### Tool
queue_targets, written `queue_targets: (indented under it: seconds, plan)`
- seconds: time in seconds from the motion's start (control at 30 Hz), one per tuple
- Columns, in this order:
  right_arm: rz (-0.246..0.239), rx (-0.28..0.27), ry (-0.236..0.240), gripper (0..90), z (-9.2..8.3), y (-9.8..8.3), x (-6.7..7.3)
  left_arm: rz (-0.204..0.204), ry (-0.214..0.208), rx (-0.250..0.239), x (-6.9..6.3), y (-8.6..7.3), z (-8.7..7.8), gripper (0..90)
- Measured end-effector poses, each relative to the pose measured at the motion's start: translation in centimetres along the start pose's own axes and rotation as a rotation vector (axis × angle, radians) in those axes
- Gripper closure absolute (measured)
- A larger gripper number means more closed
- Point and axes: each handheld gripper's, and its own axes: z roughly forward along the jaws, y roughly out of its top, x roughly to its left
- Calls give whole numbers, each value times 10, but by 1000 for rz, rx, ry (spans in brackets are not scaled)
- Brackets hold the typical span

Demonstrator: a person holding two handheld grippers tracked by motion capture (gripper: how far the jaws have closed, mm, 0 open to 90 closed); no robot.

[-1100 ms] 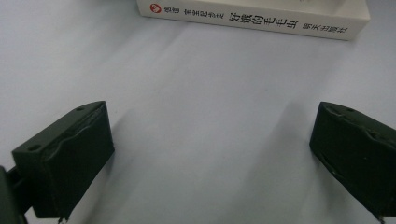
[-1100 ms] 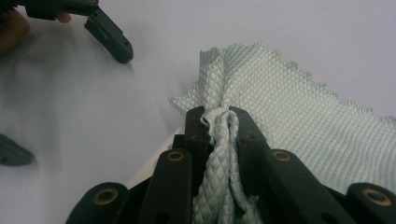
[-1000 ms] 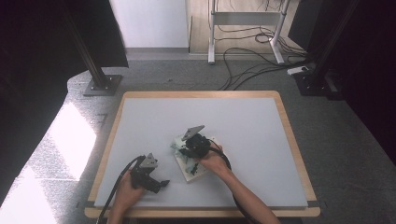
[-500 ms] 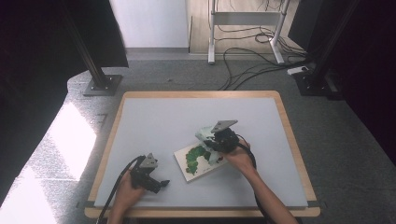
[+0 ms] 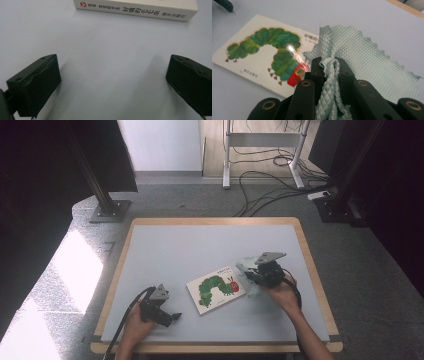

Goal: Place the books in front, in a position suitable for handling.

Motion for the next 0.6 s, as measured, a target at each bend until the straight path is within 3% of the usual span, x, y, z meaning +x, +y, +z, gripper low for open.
queue_targets:
  seconds: [0.2, 0.23, 0.4, 0.6]
  plan:
    - [28, 5, -36, 779, -20, -17, -10, 0, 1, 1, 0, 0, 0, 0]
    - [47, 6, -57, 779, -29, -26, -15, 0, 2, 1, 0, 0, 0, 0]
    - [83, 14, -79, 779, -47, -45, -22, -1, 2, 1, 0, 0, 0, 0]
    - [122, 25, -80, 778, -57, -69, -22, -4, 3, 0, 0, 0, 0, 0]
